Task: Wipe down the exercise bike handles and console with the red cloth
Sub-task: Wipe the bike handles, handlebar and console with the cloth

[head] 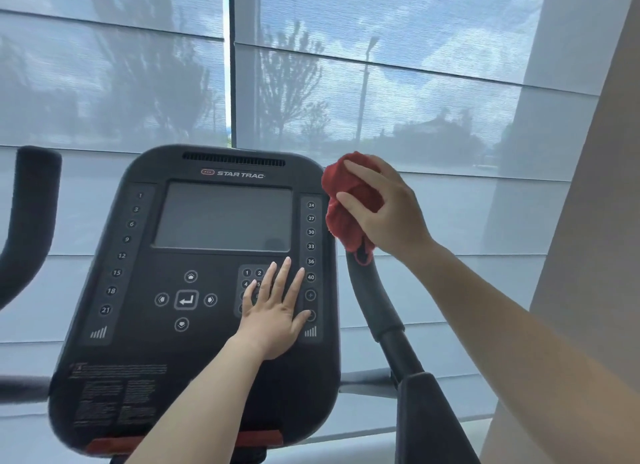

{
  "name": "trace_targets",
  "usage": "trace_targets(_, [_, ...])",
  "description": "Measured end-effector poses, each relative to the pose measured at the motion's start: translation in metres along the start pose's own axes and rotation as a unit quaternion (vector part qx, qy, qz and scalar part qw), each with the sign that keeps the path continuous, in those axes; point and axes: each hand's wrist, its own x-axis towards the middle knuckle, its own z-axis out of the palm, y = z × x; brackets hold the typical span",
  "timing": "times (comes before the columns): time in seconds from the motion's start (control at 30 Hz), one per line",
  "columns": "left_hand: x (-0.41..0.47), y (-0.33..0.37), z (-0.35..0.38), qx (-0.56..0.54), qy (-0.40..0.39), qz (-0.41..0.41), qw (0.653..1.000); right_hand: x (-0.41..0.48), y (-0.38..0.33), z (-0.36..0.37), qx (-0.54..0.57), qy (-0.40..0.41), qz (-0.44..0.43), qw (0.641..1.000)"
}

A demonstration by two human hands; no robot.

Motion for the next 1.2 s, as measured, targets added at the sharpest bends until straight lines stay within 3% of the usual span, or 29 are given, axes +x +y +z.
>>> trace_targets(0.17, [0.0, 0.001, -0.001, 0.004, -0.001, -0.002, 1.0, 0.003, -0.003, 0.011, 0.023, 0.081, 0.015, 0.996])
trace_targets(0.37, [0.0, 0.002, 0.0, 0.005, -0.001, -0.008, 1.0, -0.019, 0.014, 0.007, -0.004, 0.083, -0.019, 0.996])
trace_targets(0.77, [0.001, 0.002, 0.002, 0.018, 0.003, -0.011, 1.0, -0.041, 0.023, -0.008, 0.067, 0.021, 0.059, 0.996])
trace_targets(0.9, [0.001, 0.003, 0.001, 0.019, 0.003, -0.013, 1.0, -0.024, 0.018, -0.01, 0.102, 0.057, 0.073, 0.99])
trace_targets(1.07, [0.001, 0.003, 0.001, 0.016, 0.006, -0.014, 1.0, -0.054, 0.024, 0.001, 0.076, 0.011, 0.053, 0.996])
trace_targets(1.2, [0.001, 0.003, 0.002, 0.015, 0.01, -0.013, 1.0, -0.056, 0.032, -0.014, 0.101, -0.014, 0.092, 0.991])
